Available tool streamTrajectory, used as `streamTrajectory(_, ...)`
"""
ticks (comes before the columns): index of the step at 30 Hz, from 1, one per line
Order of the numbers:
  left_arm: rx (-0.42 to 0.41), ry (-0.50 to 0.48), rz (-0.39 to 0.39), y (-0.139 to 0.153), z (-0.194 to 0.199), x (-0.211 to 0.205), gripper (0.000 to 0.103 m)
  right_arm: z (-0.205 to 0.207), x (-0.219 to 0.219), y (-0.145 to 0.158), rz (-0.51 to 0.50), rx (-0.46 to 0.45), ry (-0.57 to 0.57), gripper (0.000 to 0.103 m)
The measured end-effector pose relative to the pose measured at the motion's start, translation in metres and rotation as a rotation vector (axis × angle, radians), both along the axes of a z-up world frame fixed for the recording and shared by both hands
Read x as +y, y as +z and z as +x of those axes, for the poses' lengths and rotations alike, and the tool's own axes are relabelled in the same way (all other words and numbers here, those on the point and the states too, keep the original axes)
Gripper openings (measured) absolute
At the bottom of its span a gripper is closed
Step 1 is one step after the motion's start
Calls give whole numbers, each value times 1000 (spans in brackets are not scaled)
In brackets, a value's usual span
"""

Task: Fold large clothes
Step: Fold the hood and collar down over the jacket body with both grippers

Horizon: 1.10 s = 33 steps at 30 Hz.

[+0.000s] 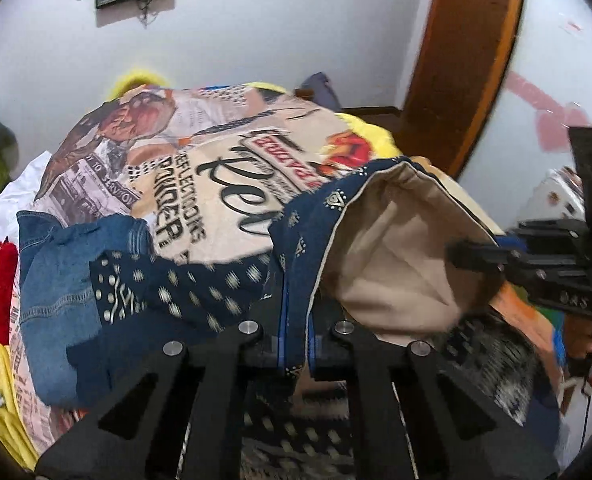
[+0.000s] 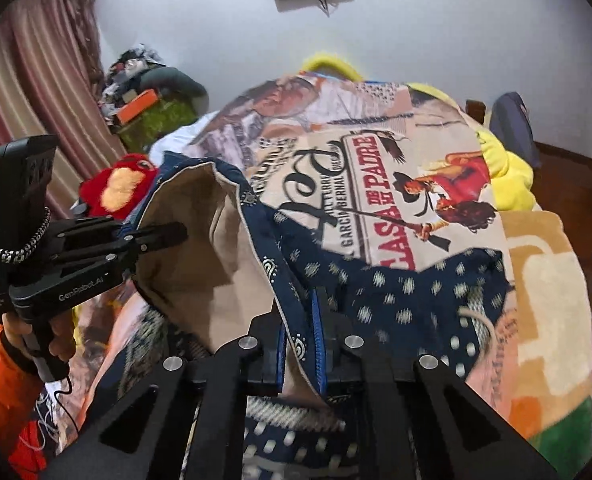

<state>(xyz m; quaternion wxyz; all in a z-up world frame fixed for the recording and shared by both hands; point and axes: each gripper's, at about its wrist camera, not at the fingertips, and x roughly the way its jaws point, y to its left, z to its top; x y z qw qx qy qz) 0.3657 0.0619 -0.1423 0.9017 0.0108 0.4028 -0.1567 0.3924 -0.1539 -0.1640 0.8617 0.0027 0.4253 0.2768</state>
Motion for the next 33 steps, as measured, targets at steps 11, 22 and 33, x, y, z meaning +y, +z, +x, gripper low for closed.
streamTrajectory(11, 68, -51, 76, -18, -104, -13, 34, -115, -8, -3, -71, 51, 93, 9)
streamTrajectory(22, 193, 34, 117, -75, -166, 9, 42, -169, -30, -39, -126, 141, 59, 10)
streamTrajectory(33, 141, 185, 139, -53, -151, 51, 54, -157, -69, -18, -113, 92, -46, 10)
